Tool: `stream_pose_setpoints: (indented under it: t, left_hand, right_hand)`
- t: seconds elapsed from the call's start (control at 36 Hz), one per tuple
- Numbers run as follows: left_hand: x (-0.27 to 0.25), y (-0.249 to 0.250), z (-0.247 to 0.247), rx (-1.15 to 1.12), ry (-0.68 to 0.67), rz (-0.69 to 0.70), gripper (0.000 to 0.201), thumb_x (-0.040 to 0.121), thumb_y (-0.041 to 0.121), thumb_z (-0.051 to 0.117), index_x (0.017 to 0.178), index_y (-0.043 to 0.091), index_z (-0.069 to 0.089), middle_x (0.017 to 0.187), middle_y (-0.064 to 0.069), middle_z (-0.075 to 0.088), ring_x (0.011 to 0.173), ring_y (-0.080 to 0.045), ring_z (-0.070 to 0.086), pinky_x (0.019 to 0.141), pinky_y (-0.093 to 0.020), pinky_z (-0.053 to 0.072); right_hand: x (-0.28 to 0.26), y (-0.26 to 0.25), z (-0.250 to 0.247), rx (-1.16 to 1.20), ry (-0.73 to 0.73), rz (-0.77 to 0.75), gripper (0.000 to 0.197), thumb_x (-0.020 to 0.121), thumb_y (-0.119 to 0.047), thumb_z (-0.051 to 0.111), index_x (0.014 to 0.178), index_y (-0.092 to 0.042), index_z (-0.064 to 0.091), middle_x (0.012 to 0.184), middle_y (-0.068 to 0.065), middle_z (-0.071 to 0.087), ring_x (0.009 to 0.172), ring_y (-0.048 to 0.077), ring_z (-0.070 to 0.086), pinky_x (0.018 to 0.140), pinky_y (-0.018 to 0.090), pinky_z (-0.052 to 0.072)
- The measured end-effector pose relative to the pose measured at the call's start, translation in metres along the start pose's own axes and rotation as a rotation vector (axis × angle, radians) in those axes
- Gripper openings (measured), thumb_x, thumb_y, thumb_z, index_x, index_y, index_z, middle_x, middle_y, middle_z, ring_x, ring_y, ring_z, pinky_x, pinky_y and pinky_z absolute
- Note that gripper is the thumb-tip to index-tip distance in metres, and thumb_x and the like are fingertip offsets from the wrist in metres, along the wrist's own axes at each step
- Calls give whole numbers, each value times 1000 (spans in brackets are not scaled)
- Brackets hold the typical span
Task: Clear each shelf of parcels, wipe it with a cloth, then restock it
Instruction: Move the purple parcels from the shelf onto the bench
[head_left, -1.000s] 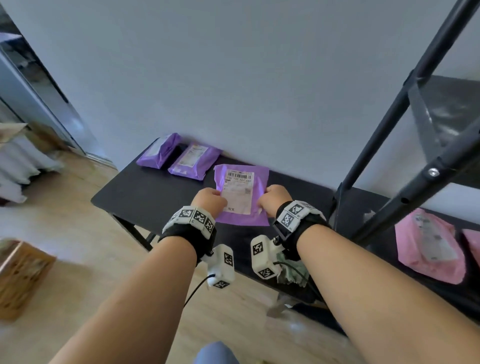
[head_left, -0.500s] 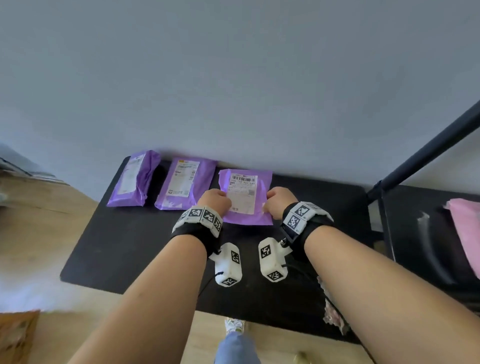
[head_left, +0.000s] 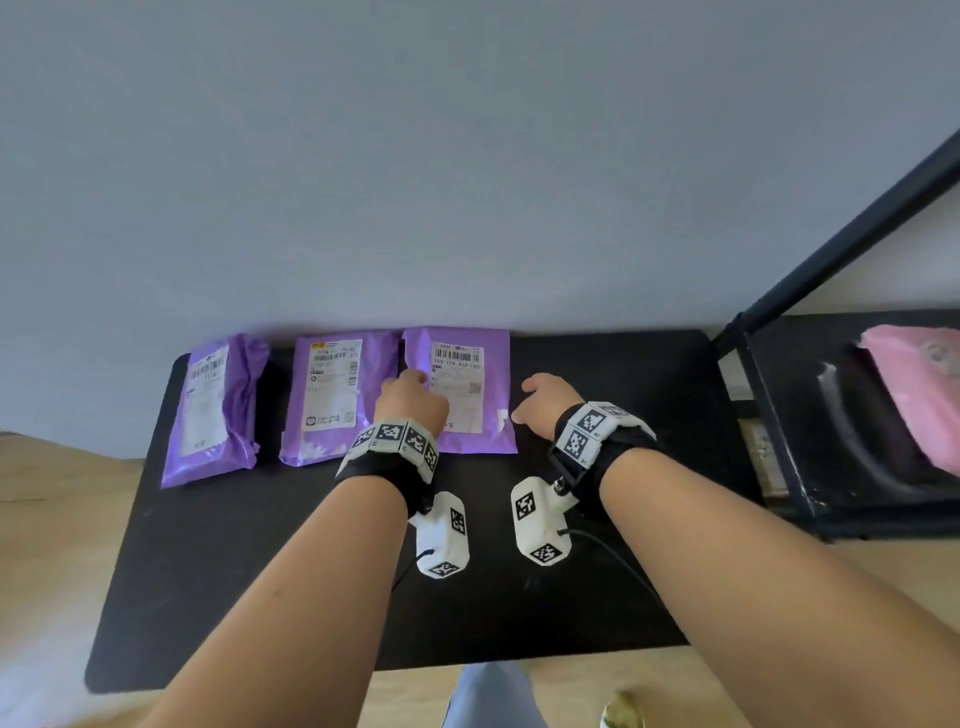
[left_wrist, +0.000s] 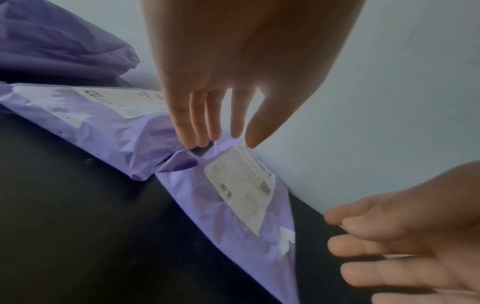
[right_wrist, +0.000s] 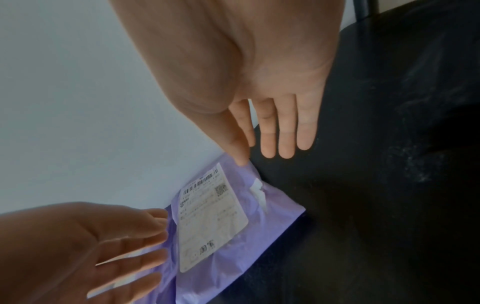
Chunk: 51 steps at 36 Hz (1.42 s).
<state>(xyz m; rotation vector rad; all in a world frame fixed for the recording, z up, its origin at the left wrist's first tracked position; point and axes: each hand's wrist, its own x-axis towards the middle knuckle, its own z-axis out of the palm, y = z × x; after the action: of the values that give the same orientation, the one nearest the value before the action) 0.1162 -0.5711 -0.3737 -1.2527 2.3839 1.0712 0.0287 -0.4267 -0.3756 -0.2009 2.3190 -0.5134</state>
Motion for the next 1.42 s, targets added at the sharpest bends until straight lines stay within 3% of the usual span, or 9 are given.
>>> stream_pose_setpoints:
  t: [0.25, 0.33, 0.56, 0.72, 1.06, 1.14, 1.22, 1.31, 1.42]
  left_hand:
    - [-42, 39, 30, 62, -75, 191, 45, 85, 9, 49, 129, 17, 56, 133, -6, 55, 122, -26, 50, 103, -32, 39]
    - [-73, 53, 52, 88, -109, 233, 38, 85, 11, 52, 122, 17, 61, 123, -5, 60, 114, -26, 56, 96, -29, 43]
    - [-177, 89, 127, 205, -201, 381, 23, 83, 12, 53, 101, 16, 67, 109, -6, 68, 102, -26, 63, 89, -33, 50]
    - [-270, 127, 188, 383, -253, 552, 23, 89, 6, 46, 93, -4, 66, 104, -19, 66, 102, -34, 61, 85, -36, 47]
    - [-437, 238, 294, 416, -295, 863, 29, 95, 8, 43, 108, -3, 66, 116, -18, 64, 113, -32, 57, 94, -35, 44]
    - [-461, 276, 312, 423, -292, 928, 24, 92, 10, 46, 100, 0, 67, 102, -13, 65, 105, -30, 60, 90, -34, 47]
    - [-477, 318, 329, 448, -284, 1010, 20, 92, 11, 48, 89, 10, 67, 89, -5, 59, 99, -26, 61, 80, -28, 43]
    - [-488, 368, 350, 485, -276, 1113, 17, 94, 12, 46, 87, 13, 61, 106, -10, 64, 92, -24, 57, 78, -28, 40]
    - [-502, 443, 375, 410, -273, 1139, 22, 95, 16, 49, 115, 9, 58, 118, -12, 59, 101, -27, 56, 86, -30, 42]
  right_hand:
    - [-54, 38, -32, -22, 34, -17, 35, 102, -13, 36, 129, -3, 57, 131, 12, 58, 120, 27, 55, 95, 31, 43]
    - [-76, 69, -37, 30, 74, 12, 34, 102, -17, 38, 120, -1, 61, 123, 12, 61, 117, 29, 57, 95, 33, 45]
    - [-166, 188, -62, 216, 163, 35, 36, 93, -18, 56, 127, -7, 60, 130, 13, 59, 121, 27, 55, 98, 31, 44]
    - [-247, 289, -85, 179, 222, 84, 37, 96, -20, 53, 129, -4, 59, 132, 13, 58, 123, 27, 53, 103, 32, 42]
    - [-364, 463, -180, 213, 492, 196, 36, 96, -16, 51, 127, -2, 60, 130, 16, 59, 122, 30, 53, 103, 36, 42]
    - [-375, 498, -213, 204, 567, 216, 35, 95, -18, 51, 126, -4, 61, 129, 15, 59, 121, 30, 54, 102, 36, 44]
    - [-380, 529, -247, 51, 647, 209, 34, 97, -21, 49, 125, -7, 62, 128, 13, 60, 120, 28, 55, 102, 36, 43]
    - [-383, 556, -285, -122, 673, 217, 34, 102, -18, 38, 127, -6, 58, 132, 13, 57, 123, 28, 53, 105, 38, 41]
    - [-384, 587, -345, -423, 680, 264, 32, 99, -10, 42, 125, -4, 60, 128, 12, 60, 119, 29, 56, 101, 38, 46]
